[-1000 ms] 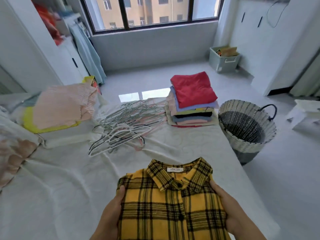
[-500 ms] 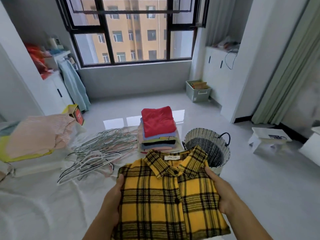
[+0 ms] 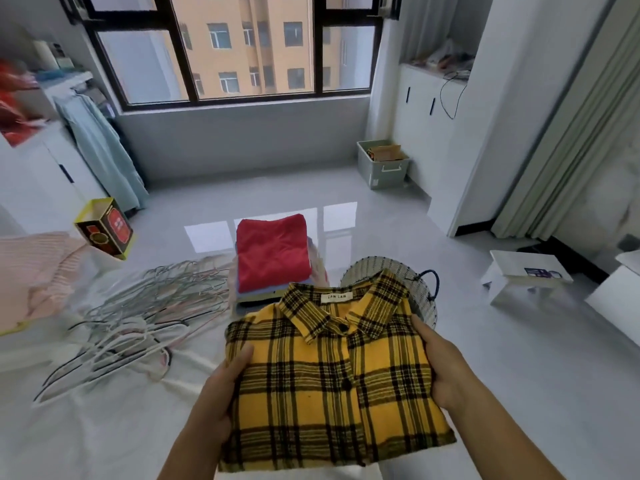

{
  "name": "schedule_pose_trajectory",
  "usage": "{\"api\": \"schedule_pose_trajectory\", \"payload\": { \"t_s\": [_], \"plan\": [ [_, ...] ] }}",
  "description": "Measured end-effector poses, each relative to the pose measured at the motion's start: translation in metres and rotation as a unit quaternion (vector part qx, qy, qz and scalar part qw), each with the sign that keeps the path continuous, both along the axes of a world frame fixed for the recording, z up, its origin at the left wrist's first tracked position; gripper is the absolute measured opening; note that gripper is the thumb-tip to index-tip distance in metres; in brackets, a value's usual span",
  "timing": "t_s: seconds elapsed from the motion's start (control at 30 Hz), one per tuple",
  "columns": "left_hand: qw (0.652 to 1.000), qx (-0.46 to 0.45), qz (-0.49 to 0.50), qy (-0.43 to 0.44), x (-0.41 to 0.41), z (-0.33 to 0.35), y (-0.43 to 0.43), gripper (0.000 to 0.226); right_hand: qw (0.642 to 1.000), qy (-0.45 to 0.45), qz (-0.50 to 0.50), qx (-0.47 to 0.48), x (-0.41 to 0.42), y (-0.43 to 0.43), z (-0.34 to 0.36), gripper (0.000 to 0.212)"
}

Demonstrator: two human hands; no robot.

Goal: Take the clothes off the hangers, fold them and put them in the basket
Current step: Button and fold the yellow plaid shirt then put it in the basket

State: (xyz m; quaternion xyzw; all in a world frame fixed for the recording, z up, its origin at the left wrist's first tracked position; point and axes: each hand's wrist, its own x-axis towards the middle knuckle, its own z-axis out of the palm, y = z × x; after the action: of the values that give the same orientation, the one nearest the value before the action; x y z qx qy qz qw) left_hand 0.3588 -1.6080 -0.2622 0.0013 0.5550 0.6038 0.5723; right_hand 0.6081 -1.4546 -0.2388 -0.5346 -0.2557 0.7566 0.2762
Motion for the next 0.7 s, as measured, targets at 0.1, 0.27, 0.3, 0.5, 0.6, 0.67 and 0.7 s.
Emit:
{"api": "schedule_pose_trajectory", "payload": {
  "t_s": [0.1,0.27,0.3,0.5,0.6,0.67,0.7],
  "plan": [
    [0.999,-0.013,0.02,0.047,0.011,-0.004,0.026,0.06,1.0,0.011,0.019,-0.02,0.005,0.046,-0.016,0.044],
    [0.99,-0.021,0.117,0.077,0.052,-0.009,0.081,0.039,0.993,0.002,0.101,-0.055,0.01,0.131,-0.041,0.049],
    [0.986,-0.032,0.141,0.081,0.063,-0.01,0.094,0.037,0.99,-0.004,0.123,-0.066,0.013,0.149,-0.04,0.05],
    [0.97,-0.093,0.192,0.114,0.117,0.002,0.18,0.029,0.962,0.049,0.241,-0.121,0.043,0.246,-0.009,0.045],
    [0.965,-0.091,0.217,0.116,0.128,0.001,0.209,0.024,0.951,-0.006,0.299,-0.077,0.042,0.271,-0.003,0.077],
    [0.958,-0.1,0.239,0.122,0.125,-0.002,0.216,0.024,0.945,-0.041,0.321,-0.055,0.033,0.278,-0.005,0.092],
    [0.955,-0.108,0.246,0.128,0.121,-0.003,0.217,0.026,0.945,-0.039,0.32,-0.051,0.027,0.28,-0.008,0.086]
  ]
}}
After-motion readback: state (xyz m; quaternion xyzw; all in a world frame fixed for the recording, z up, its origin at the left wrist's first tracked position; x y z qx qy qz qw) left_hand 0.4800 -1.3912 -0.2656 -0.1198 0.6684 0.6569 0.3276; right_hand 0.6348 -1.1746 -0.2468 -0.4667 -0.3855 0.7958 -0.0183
